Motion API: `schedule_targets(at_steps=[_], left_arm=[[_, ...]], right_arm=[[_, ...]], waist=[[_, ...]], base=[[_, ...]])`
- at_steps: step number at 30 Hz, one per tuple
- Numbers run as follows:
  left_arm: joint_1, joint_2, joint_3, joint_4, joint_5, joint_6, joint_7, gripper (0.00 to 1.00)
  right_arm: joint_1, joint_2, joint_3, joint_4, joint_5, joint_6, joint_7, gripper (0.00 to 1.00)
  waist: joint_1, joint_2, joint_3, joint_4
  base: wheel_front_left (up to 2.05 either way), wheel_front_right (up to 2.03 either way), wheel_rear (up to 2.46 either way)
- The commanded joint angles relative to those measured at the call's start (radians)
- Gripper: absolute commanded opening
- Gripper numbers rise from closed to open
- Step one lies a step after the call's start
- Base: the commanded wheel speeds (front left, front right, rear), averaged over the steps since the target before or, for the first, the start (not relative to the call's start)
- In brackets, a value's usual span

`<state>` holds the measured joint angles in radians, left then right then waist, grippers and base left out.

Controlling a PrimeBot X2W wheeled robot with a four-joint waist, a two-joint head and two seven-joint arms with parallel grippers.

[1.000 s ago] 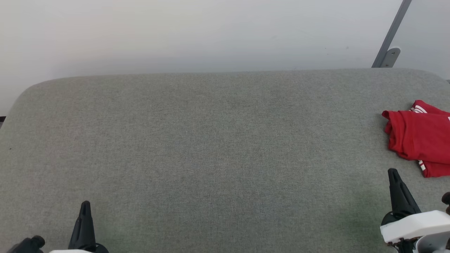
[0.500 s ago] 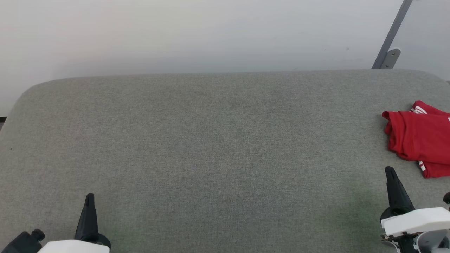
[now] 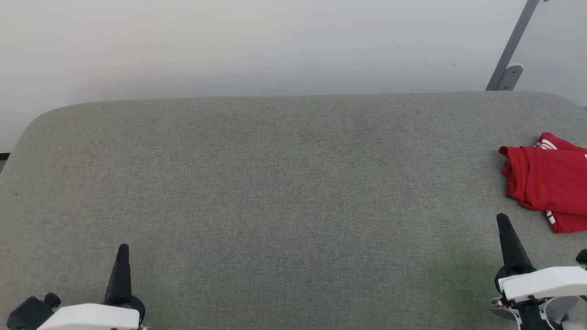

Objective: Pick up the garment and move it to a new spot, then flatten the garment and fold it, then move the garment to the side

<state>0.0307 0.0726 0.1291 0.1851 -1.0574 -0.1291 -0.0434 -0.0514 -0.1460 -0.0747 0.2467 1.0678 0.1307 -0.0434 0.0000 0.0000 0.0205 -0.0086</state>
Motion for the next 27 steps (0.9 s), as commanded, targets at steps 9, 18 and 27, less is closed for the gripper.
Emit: schedule_targets(at_steps=[9,18,27], left_arm=[[-0.041,0.001,-0.003,0.003,-0.104,-0.001,0.031,0.0],[-0.06,-0.003,-0.005,0.013,-0.184,-0.002,0.053,0.0],[-0.078,-0.007,-0.007,0.022,-0.252,-0.002,0.073,0.0]], right_arm=[[-0.028,0.015,-0.011,-0.009,0.101,0.0,0.03,0.0],[-0.033,0.03,-0.016,-0.008,0.182,0.0,0.053,0.0],[-0.041,0.042,-0.021,-0.007,0.249,0.0,0.073,0.0]], waist=[[0.0,0.0,-0.002,0.001],[0.0,0.0,-0.004,0.002],[0.0,0.0,-0.006,0.003]], base=[[0.0,0.0,0.0],[0.0,0.0,0.0],[0.0,0.0,0.0]])
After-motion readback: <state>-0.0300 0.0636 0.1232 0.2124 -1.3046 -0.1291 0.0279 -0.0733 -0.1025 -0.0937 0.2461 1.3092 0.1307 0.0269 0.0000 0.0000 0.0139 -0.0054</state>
